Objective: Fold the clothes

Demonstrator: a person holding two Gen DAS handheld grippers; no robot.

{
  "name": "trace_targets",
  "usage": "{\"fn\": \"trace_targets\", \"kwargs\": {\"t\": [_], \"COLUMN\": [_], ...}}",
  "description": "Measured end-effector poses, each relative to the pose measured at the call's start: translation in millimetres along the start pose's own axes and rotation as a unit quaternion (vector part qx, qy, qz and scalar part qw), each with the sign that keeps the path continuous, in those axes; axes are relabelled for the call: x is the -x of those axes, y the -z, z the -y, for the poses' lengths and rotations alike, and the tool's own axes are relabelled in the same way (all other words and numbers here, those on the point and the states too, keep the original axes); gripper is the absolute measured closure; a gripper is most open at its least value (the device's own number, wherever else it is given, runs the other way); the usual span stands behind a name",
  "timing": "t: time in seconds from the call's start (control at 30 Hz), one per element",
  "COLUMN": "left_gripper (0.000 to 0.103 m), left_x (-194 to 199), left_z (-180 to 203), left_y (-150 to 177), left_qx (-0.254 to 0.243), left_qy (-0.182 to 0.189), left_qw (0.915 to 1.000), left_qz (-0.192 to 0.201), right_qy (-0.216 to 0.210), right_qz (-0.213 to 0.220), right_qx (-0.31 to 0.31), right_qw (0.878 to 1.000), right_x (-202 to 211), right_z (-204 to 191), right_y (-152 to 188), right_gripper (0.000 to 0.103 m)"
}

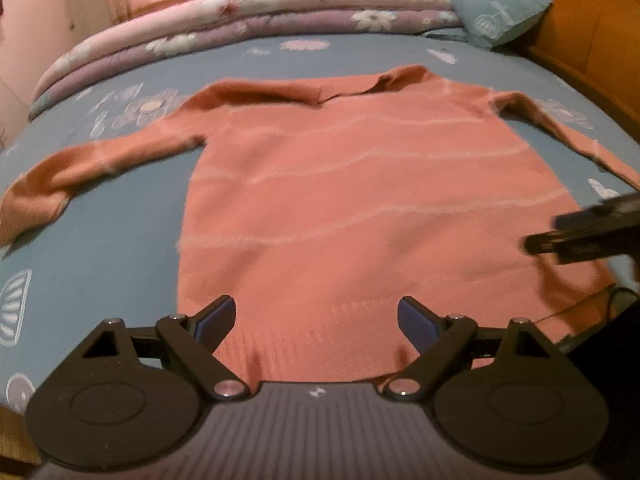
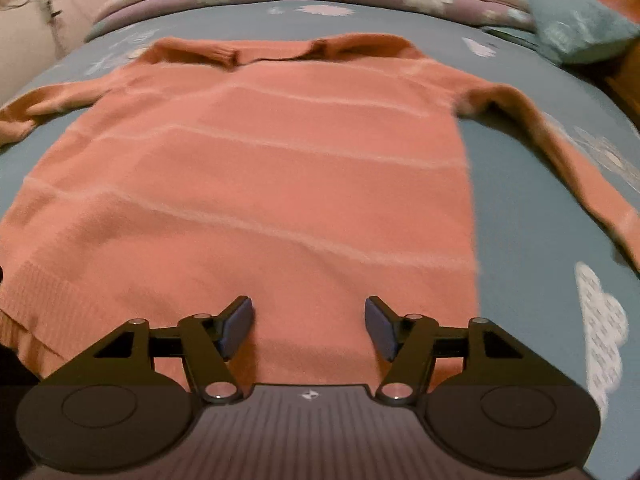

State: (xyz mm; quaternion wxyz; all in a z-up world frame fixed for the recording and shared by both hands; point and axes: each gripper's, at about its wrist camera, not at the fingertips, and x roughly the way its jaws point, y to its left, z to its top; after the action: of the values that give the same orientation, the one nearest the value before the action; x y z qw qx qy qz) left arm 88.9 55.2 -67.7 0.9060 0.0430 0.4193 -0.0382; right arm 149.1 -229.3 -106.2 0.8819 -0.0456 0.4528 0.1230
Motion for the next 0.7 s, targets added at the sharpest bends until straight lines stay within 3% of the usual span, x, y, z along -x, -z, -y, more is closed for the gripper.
{"fn": "trace_targets", "kwargs": {"t": [0.17,0.3,0.37,0.43,0.53,0.63,0.7], "left_gripper": [0.015,0.015,0.015,0.015,0.015,0.011,0.005], "left_x": [-8,-10,-17,-31,-56,-64,-58], "left_z": [1,12,20,29,35,39,43], "left_y": [0,-12,-19,-23,-21,-11,-2], "left_qx": [0.001,-0.016,-0.026,-0.036,-0.033,-0.041,-0.066], "left_qy": [0.02,0.077,0.111,0.139,0.17,0.171,0.172], "left_qw": [0.9998,0.9966,0.9926,0.9884,0.9847,0.9843,0.9825], "left_qz": [-0.009,0.023,0.043,0.048,0.013,-0.015,-0.025], "right_qy": [0.002,-0.019,-0.014,-0.004,-0.011,-0.022,-0.04], "right_qz": [0.002,0.023,0.025,0.02,-0.001,-0.008,0.001], "right_qx": [-0.032,-0.042,-0.039,-0.039,-0.059,-0.081,-0.087], "right_qw": [0.999,0.999,0.999,0.999,0.998,0.996,0.995], "right_x": [13,22,21,17,9,6,8], "right_z": [9,2,-4,-8,-5,5,9], "right_y": [10,3,-2,-5,-1,11,16], "right_gripper": [0.035,0.029,0.021,0.021,0.021,0.019,0.012]}}
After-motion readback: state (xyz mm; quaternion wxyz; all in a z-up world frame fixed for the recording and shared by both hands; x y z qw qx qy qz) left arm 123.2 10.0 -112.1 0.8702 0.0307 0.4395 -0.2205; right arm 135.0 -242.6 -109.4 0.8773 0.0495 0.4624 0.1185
